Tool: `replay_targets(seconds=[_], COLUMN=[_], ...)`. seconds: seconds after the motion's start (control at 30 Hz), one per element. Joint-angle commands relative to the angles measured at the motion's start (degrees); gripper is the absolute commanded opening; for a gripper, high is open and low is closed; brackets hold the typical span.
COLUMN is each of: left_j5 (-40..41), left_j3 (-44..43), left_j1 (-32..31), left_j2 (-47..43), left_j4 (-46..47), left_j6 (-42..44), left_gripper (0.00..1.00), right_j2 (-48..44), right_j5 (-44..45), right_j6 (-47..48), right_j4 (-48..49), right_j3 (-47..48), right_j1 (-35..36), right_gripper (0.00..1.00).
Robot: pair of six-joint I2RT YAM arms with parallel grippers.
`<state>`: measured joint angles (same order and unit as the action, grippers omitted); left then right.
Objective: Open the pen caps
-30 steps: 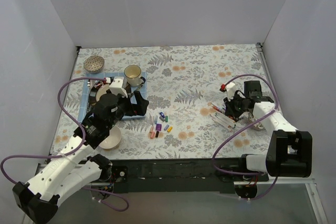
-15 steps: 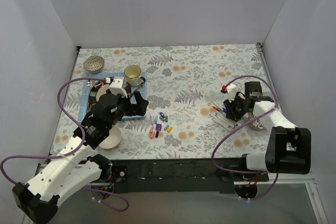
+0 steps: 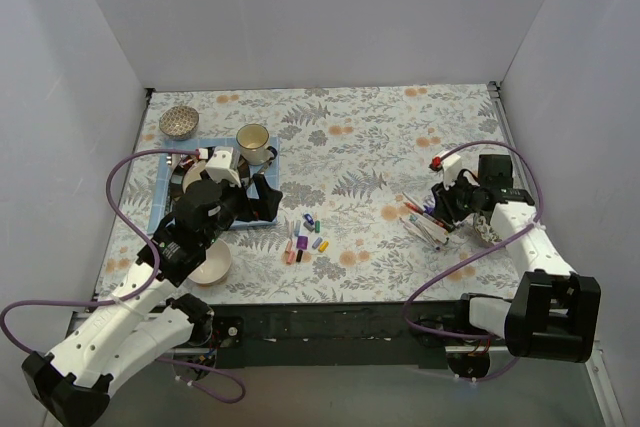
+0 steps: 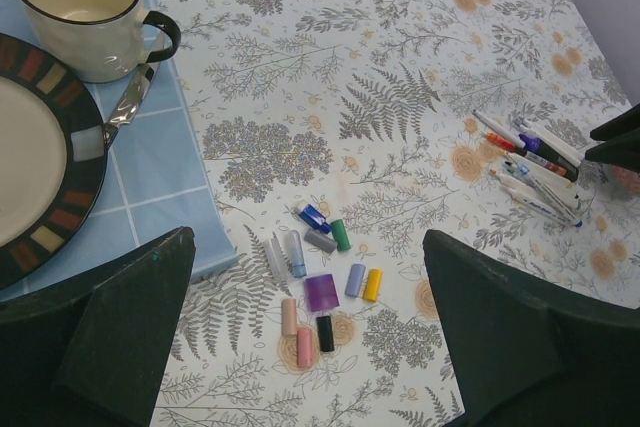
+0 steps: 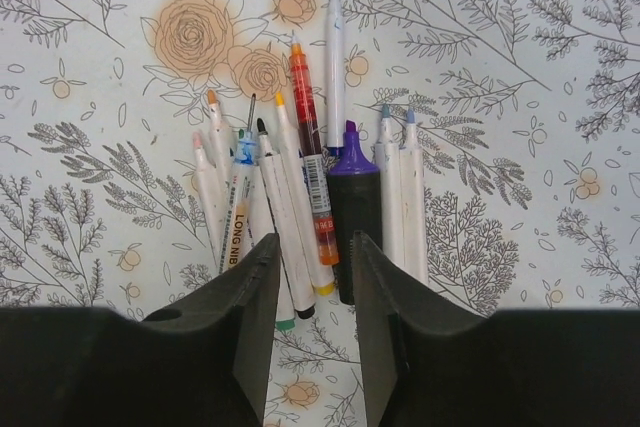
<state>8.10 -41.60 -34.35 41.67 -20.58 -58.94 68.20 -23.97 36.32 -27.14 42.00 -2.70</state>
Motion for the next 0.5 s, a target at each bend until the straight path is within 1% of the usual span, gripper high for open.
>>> replay_targets(seconds=[0.0,0.3,0.47], left_j5=[-0.5,-0.5,-0.5], left_j3=[0.6,0.7,0.7], left_j1=[-0.1,0.0,0.0], left_j2=[-1.0,-0.6,-0.5], left_j4=[0.4,0.5,0.5], left_j6=[0.3,0.1,0.1], left_gripper=[0.98,0.98,0.98], right_j2=[-2.2,-3.2,-3.3], right_j5=[-4.6,-8.5,-12.5], right_j6=[0.2,0.9,2.1], right_j4=[-0.4,-1.2,-2.2], right_j3=[2.4,1.9,1.3], right_j1=[-0.6,-0.8,-0.9], right_gripper=[0.42,0.42,0.42])
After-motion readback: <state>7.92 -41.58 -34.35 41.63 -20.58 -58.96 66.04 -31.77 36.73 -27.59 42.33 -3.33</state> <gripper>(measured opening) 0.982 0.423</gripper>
